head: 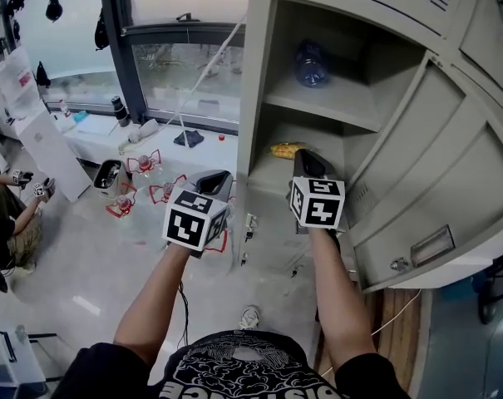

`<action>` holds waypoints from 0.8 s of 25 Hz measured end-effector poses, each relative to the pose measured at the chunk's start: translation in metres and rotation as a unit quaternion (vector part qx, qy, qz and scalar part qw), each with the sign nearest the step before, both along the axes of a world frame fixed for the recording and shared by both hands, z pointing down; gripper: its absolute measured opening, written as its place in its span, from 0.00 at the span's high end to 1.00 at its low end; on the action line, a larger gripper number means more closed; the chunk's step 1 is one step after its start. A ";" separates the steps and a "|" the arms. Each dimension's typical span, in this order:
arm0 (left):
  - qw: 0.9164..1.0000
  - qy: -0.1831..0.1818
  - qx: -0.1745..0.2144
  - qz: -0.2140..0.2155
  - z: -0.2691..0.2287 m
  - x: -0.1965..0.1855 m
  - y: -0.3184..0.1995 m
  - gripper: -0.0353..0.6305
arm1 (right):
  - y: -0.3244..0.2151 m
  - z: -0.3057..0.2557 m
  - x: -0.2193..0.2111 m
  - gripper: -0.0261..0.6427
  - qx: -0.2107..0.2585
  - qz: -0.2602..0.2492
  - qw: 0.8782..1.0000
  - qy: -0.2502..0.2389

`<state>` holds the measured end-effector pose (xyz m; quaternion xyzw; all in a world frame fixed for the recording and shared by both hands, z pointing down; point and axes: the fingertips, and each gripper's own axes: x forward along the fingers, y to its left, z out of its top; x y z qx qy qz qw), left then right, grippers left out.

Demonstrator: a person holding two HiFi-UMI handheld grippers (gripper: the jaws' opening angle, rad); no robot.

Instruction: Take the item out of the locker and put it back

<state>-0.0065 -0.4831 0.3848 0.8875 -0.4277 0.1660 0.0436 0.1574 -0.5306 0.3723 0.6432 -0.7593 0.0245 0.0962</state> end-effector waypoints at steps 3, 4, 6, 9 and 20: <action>1.000 -0.001 -0.002 0.004 -0.001 0.002 0.005 0.95 | 0.004 0.010 -0.001 0.92 -0.012 0.000 1.000 0.000; 1.000 0.000 -0.004 0.005 -0.001 0.003 0.007 0.95 | 0.005 0.013 0.000 0.92 -0.017 0.000 1.000 0.000; 1.000 0.001 -0.005 0.008 -0.001 0.005 0.010 0.95 | 0.007 0.020 0.001 0.92 -0.026 0.000 1.000 -0.001; 1.000 0.001 -0.006 0.008 -0.001 0.005 0.012 0.95 | 0.009 0.029 0.002 0.92 -0.039 0.001 0.999 0.001; 1.000 -0.003 -0.003 0.007 0.004 0.003 0.015 0.95 | 0.016 0.051 0.005 0.92 -0.076 0.002 0.997 0.007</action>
